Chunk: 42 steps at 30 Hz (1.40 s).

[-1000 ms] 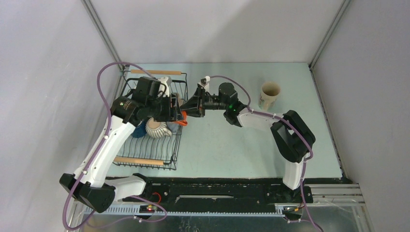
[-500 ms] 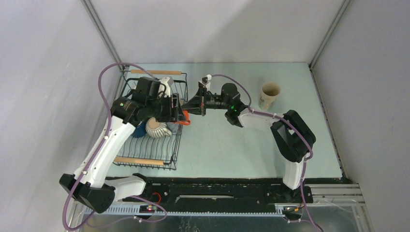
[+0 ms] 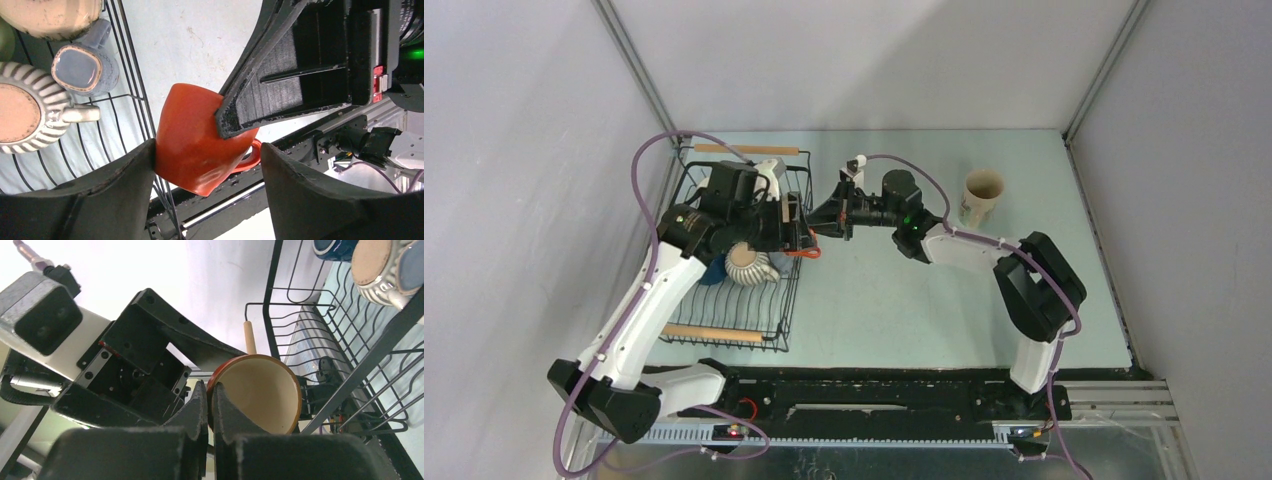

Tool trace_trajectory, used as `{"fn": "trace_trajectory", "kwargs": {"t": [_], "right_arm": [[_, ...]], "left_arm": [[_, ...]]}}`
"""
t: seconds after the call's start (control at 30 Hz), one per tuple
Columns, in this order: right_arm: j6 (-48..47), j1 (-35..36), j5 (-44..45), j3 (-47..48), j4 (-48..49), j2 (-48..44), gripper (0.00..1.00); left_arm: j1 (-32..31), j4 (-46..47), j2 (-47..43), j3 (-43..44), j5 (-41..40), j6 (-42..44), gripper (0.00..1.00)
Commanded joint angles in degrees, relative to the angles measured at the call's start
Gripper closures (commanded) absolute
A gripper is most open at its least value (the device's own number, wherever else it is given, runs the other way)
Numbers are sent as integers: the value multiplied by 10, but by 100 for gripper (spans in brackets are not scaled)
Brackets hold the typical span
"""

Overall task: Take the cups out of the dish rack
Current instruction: Place the cup at the center of the board.

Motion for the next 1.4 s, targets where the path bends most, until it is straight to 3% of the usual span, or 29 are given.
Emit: {"fn": "trace_trajectory", "kwargs": {"t": [0.0,0.43,0.7,1.07,1.37], "right_arm": [[-21,-3,27,1,-37,-31,100],[-49,-18,49,0,-85,-48,100],[-89,-39,63,1,-141,-75,100],[-268,-119,140,0,-382,-151,100],[-486,-170,371,91,-635,-154,100]], "left_arm": [[-4,43,-14,-10,12,9,20],[-4,51,-27,-6,13,17,1],[-4,47,-49,23,-2,16,0],[-4,62,-107,-5,-51,15,0],[-9,107,-133,-77,-45,19,0]]}}
